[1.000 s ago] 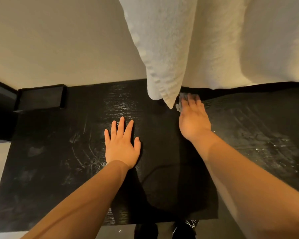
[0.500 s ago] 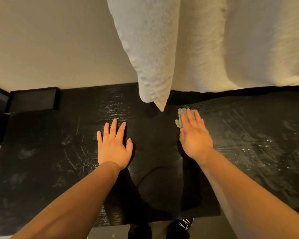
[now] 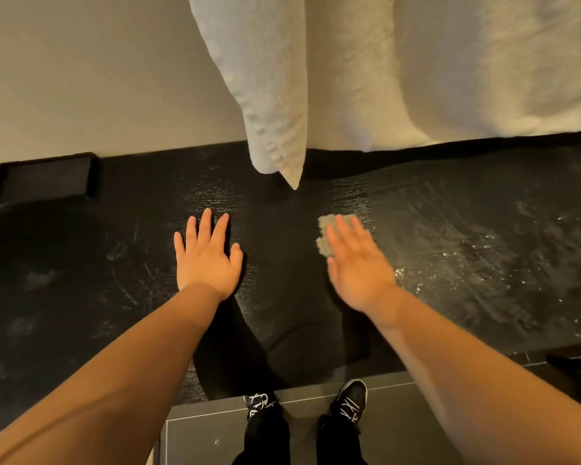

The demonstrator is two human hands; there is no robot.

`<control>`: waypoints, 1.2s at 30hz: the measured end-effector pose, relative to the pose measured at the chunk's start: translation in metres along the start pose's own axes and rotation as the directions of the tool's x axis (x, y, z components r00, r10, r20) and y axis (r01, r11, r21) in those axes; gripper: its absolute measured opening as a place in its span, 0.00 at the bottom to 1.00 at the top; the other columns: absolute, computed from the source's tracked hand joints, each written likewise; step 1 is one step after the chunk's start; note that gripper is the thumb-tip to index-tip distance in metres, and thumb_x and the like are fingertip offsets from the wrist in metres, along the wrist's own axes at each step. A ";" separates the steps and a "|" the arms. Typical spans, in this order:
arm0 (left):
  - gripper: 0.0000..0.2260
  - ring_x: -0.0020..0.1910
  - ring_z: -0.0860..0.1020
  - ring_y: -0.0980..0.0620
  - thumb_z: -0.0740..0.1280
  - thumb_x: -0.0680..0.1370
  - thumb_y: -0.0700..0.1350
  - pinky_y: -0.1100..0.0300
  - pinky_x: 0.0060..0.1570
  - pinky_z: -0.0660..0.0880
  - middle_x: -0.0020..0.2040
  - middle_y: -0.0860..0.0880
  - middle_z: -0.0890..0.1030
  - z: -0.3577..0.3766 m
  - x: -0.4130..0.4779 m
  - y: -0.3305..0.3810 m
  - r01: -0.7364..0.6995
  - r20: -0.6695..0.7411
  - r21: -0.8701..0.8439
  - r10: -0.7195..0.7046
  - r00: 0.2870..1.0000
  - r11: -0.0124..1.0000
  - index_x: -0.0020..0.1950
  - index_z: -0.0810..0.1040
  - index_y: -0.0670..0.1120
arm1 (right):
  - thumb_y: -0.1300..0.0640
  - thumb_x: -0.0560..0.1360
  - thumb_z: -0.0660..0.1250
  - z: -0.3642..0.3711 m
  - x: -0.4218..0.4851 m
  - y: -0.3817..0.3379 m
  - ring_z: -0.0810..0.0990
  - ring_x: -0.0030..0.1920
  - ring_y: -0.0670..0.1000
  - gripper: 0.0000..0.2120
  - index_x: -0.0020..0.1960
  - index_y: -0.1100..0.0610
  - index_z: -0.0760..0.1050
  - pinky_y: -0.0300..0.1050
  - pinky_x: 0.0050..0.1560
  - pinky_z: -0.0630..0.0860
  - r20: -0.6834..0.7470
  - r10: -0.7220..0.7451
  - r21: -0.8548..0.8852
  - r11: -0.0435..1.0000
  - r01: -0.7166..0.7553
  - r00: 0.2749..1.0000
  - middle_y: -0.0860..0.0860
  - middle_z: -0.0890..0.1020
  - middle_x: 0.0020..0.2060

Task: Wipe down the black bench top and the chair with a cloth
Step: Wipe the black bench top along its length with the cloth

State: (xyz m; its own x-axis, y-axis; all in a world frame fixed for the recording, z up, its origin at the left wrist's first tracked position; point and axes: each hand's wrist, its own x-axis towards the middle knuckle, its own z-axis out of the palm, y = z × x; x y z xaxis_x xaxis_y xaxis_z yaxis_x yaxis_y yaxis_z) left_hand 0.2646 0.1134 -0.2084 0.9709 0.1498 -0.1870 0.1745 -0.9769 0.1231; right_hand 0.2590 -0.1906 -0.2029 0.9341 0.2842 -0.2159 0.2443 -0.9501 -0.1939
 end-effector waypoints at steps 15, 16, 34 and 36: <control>0.34 0.86 0.45 0.40 0.47 0.82 0.62 0.40 0.83 0.45 0.87 0.44 0.48 0.021 -0.102 0.017 -0.199 0.122 0.048 0.192 0.974 0.979 0.87 0.52 0.52 | 0.49 0.83 0.50 0.023 -0.065 -0.028 0.45 0.84 0.57 0.31 0.85 0.55 0.53 0.56 0.83 0.49 0.051 -0.249 -0.059 0.966 0.252 0.967 0.52 0.51 0.84; 0.34 0.86 0.45 0.40 0.48 0.82 0.63 0.40 0.83 0.45 0.87 0.45 0.48 0.021 -0.103 0.015 -0.209 0.122 0.054 0.201 0.972 0.976 0.87 0.52 0.52 | 0.49 0.84 0.50 0.020 -0.068 -0.011 0.45 0.84 0.57 0.30 0.85 0.56 0.53 0.58 0.83 0.52 0.041 -0.196 -0.073 0.977 0.199 0.980 0.53 0.52 0.84; 0.33 0.85 0.49 0.40 0.55 0.82 0.62 0.40 0.83 0.49 0.87 0.46 0.52 0.026 -0.104 0.019 -0.178 0.018 0.061 0.177 0.984 0.982 0.86 0.56 0.53 | 0.48 0.85 0.50 0.025 -0.123 -0.009 0.45 0.84 0.57 0.30 0.85 0.56 0.53 0.58 0.82 0.54 0.049 -0.100 -0.068 0.992 0.104 0.994 0.53 0.52 0.84; 0.32 0.85 0.49 0.40 0.54 0.83 0.61 0.39 0.83 0.49 0.87 0.47 0.52 0.028 -0.112 0.025 -0.108 0.014 0.043 0.107 0.994 0.993 0.86 0.55 0.54 | 0.48 0.86 0.49 0.016 -0.132 0.015 0.43 0.84 0.57 0.30 0.85 0.56 0.49 0.59 0.82 0.53 0.065 -0.016 -0.083 0.996 0.021 0.998 0.53 0.49 0.84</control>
State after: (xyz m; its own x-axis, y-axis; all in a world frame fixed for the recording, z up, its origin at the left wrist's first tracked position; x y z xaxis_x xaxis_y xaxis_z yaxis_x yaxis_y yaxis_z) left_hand 0.1555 0.0677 -0.2112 0.9816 0.0419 -0.1865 0.0615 -0.9930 0.1005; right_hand 0.1355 -0.2401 -0.1923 0.9111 0.3070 -0.2749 0.2848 -0.9512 -0.1184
